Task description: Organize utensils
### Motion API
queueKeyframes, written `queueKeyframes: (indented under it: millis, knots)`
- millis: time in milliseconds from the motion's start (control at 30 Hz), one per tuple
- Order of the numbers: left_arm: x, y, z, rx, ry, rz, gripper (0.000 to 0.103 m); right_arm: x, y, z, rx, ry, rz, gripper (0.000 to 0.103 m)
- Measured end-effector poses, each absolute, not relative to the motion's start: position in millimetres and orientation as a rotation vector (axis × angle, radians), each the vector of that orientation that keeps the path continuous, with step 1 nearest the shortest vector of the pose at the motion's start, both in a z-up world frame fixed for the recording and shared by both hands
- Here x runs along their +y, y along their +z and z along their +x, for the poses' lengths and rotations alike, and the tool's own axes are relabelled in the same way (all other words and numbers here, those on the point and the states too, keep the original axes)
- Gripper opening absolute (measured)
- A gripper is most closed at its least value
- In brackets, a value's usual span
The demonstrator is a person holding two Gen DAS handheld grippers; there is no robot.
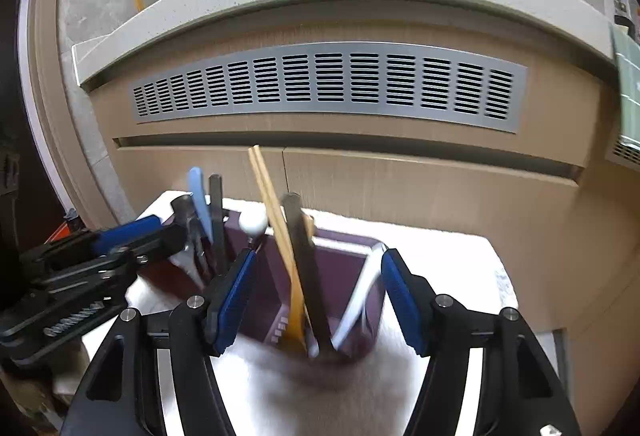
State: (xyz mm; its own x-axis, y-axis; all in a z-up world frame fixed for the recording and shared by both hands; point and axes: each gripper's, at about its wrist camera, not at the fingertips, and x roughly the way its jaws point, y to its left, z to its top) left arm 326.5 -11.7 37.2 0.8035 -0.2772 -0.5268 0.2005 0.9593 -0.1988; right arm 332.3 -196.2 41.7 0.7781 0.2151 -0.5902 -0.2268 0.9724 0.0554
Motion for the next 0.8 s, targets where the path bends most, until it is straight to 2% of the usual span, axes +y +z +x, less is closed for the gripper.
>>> queueKeyframes:
  millis: [133, 200, 267, 400, 567, 800]
  knots:
    - [2.6, 45.6, 277.0, 0.573, -0.229, -0.117, 0.063, -202.0, 49.3, 292.1, 0.639, 0.212, -0.015, 0.073]
    - [8.4, 46.0, 253.9, 0.568, -0.201, -0.099, 0.078, -203.6, 52.2, 269.8, 0.631, 0.183, -0.012, 0.090]
    - [14.9, 43.1, 228.6, 0.563, -0.177, -0.089, 0.081, -203.3, 53.7, 243.7, 0.620, 0.145, -0.013, 0.094]
    - [23.3, 32.4, 185.3, 0.582, -0.143, -0.086, 0.096, -198.2, 49.8, 200.9, 0.639, 0.096, -0.023, 0.099]
    - [22.9, 23.2, 140.2, 0.575, -0.081, -0.044, 0.103, -195.7, 39.6, 152.6, 0.638, 0.031, -0.026, 0.100]
    - [9.4, 26.1, 112.5, 0.568, -0.091, -0.031, 0.103, -194.6, 29.1, 119.6, 0.652, 0.020, -0.011, 0.100]
